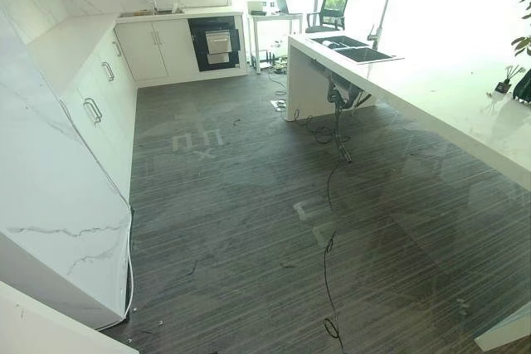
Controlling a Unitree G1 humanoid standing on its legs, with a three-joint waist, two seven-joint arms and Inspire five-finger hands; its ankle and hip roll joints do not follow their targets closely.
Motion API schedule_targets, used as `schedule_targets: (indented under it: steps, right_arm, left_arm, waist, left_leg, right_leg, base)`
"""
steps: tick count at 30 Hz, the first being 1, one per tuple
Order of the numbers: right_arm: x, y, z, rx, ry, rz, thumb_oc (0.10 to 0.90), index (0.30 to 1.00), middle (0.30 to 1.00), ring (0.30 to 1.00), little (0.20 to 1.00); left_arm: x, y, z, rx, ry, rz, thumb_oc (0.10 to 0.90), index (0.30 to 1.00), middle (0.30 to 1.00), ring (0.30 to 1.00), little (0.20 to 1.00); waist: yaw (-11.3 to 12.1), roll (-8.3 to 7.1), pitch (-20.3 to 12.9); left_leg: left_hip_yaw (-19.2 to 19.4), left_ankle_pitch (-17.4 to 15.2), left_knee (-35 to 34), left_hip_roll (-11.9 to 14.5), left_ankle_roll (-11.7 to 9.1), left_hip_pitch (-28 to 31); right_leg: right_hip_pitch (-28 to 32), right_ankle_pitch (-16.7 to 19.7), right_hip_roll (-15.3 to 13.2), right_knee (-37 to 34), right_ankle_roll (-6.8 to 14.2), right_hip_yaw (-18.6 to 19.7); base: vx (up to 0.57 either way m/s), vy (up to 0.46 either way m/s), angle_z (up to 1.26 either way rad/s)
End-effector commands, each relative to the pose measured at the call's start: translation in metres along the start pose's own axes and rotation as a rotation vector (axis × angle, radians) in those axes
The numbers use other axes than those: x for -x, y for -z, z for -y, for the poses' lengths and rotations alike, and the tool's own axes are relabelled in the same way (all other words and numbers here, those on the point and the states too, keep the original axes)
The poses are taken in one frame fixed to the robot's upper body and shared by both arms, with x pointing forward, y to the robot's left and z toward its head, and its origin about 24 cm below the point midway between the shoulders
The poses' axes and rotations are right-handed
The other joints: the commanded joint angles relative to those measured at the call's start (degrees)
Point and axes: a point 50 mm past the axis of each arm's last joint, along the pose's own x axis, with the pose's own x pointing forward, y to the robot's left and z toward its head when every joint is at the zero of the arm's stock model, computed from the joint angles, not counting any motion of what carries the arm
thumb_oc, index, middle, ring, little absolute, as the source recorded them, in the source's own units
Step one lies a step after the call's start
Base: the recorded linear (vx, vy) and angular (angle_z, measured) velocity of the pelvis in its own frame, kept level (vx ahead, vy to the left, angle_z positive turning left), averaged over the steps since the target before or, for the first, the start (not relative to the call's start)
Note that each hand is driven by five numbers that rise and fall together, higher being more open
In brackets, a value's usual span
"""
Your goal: Place the dishes in the dishwasher.
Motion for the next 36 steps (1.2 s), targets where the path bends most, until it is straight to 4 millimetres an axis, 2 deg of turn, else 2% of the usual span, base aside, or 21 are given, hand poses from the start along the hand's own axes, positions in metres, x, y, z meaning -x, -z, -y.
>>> schedule_targets:
  steps: [1, 23, 26, 33, 36]
  right_arm:
    - [-0.001, 0.009, 0.000, -0.003, -0.004, -0.046, 0.800, 0.900, 0.900, 0.900, 0.900]
    - [-0.002, 0.007, -0.004, 0.002, -0.020, -0.028, 0.800, 0.900, 0.900, 0.900, 0.900]
    - [-0.002, 0.002, -0.004, 0.008, -0.029, 0.015, 0.800, 0.900, 0.900, 0.900, 0.900]
    - [0.002, -0.041, -0.021, 0.048, -0.088, 0.271, 0.800, 0.900, 0.900, 0.900, 0.900]
    - [0.010, -0.072, -0.033, 0.131, -0.107, 0.433, 0.800, 0.900, 0.900, 0.900, 0.900]
  left_arm:
    - [0.000, 0.002, 0.000, -0.027, 0.001, -0.011, 0.800, 0.900, 0.900, 0.900, 0.900]
    - [0.000, -0.002, -0.002, 0.004, -0.001, 0.016, 0.800, 0.900, 0.900, 0.900, 0.900]
    - [0.000, -0.008, 0.002, 0.047, 0.032, 0.065, 0.800, 0.900, 0.900, 0.900, 0.900]
    - [0.003, -0.036, 0.008, 0.173, 0.087, 0.250, 0.800, 0.900, 0.900, 0.900, 0.900]
    - [0.012, -0.070, 0.011, 0.164, 0.095, 0.440, 0.800, 0.900, 0.900, 0.900, 0.900]
  waist:
    - [-0.4, 0.70, 1.5]
    - [-0.3, 0.48, 1.5]
    - [-0.2, 0.51, 1.7]
    - [-0.1, 0.46, 2.2]
    - [0.3, 0.44, 2.6]
  left_leg:
    - [-1.1, -6.3, -1.7, 3.6, -5.6, 2.7]
    - [-0.9, -6.5, -1.7, 3.4, -5.4, 2.7]
    - [-0.9, -6.5, -1.7, 3.4, -5.4, 2.7]
    - [-1.8, -6.3, -1.7, 2.9, -5.4, 2.5]
    - [-2.3, -6.1, -1.7, 2.8, -5.4, 2.3]
  right_leg:
    - [3.6, -1.2, -1.7, -5.5, 6.0, -0.7]
    - [3.7, -1.1, -1.9, -5.5, 6.1, -0.9]
    - [3.6, -1.1, -1.9, -5.5, 6.1, -0.9]
    - [3.6, -0.9, -1.9, -5.5, 6.0, -0.7]
    - [3.6, -0.9, -1.8, -5.5, 5.7, -0.9]
  base:
    - [0.00, 0.000, 0.00]
    - [0.00, 0.000, 0.00]
    - [0.00, 0.000, 0.00]
    - [0.00, 0.000, 0.00]
    - [0.00, -0.013, 0.01]
